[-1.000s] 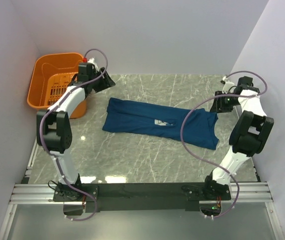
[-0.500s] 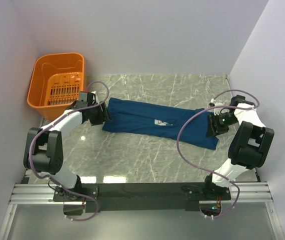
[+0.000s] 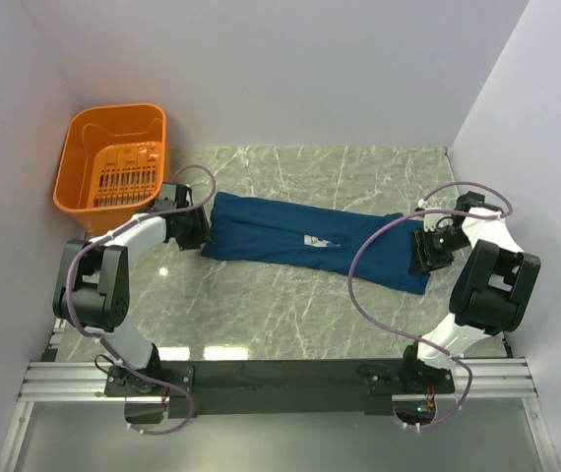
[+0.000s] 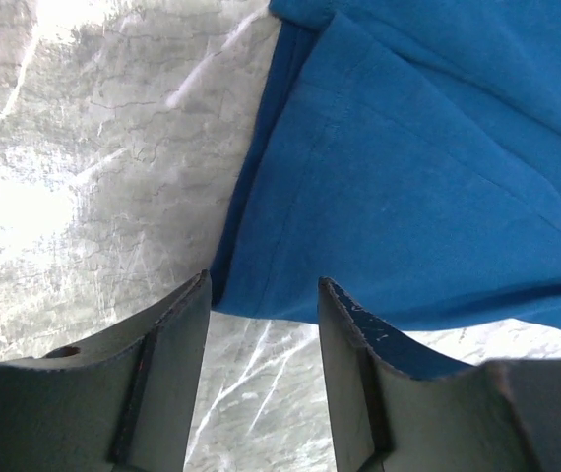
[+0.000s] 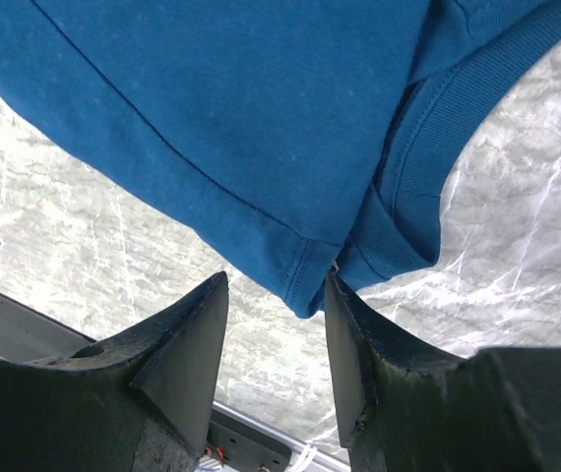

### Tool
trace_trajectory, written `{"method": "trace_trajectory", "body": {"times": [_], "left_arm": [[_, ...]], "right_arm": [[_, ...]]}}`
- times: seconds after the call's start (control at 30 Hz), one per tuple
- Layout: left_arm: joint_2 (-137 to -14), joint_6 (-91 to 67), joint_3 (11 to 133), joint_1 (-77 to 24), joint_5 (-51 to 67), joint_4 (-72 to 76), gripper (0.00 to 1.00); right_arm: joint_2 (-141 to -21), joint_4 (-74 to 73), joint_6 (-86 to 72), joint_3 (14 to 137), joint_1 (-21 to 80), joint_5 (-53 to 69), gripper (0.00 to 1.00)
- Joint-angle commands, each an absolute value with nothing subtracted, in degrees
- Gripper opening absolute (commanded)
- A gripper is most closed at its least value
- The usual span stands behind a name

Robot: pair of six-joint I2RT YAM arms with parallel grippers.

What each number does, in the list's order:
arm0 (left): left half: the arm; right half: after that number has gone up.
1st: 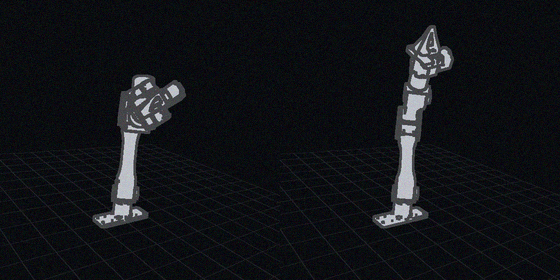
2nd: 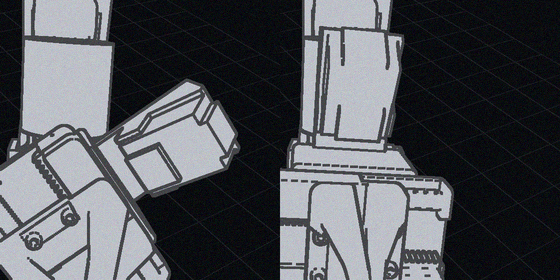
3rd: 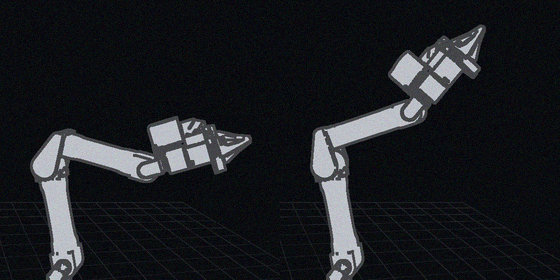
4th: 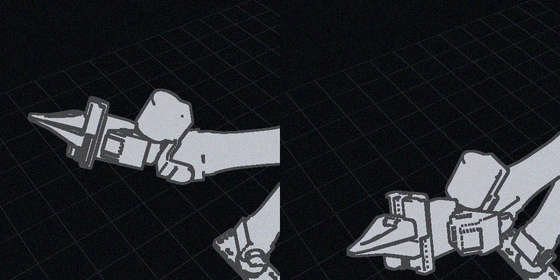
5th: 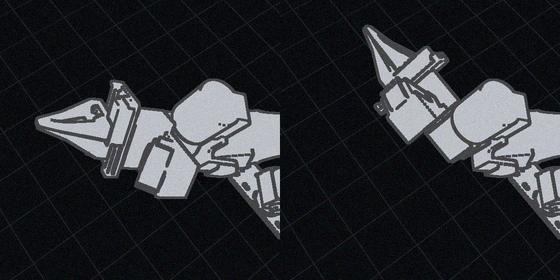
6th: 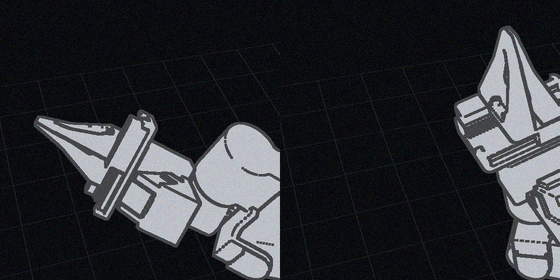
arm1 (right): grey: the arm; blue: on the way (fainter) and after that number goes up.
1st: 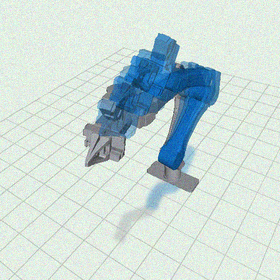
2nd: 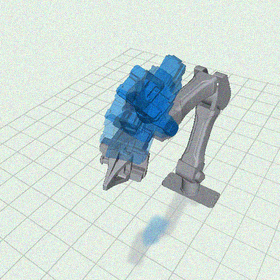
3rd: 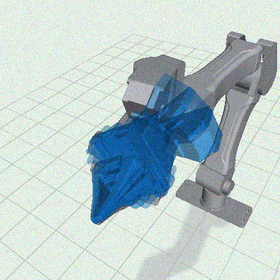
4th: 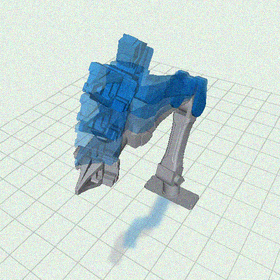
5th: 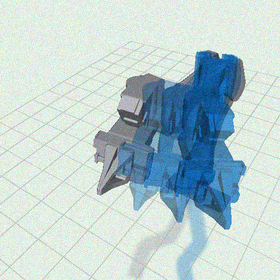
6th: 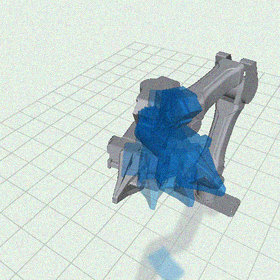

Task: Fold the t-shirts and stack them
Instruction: Fold the tshirt

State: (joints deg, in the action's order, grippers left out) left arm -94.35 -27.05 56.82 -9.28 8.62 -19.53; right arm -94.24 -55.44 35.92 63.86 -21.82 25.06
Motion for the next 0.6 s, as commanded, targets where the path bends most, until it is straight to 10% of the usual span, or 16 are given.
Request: {"method": "trace_trajectory", "body": {"times": [0.0, 0.43, 0.57], "left_arm": [[-94.8, -26.0, 59.0, -9.8, 8.2, -19.5, 0.5], [-96.2, -25.8, 57.6, -9.9, 9.8, -18.5, 0.01], [-95.3, -25.7, 57.5, -9.9, 9.8, -18.5, 0.01]], "right_arm": [[-91.6, -54.2, 35.2, 63.5, -22.8, 25.0, 0.51], [-93.2, -54.9, 32.8, 65.2, -23.7, 26.0, 0.5], [-94.8, -53.3, 30.9, 65.2, -23.7, 25.3, 0.5]]}}
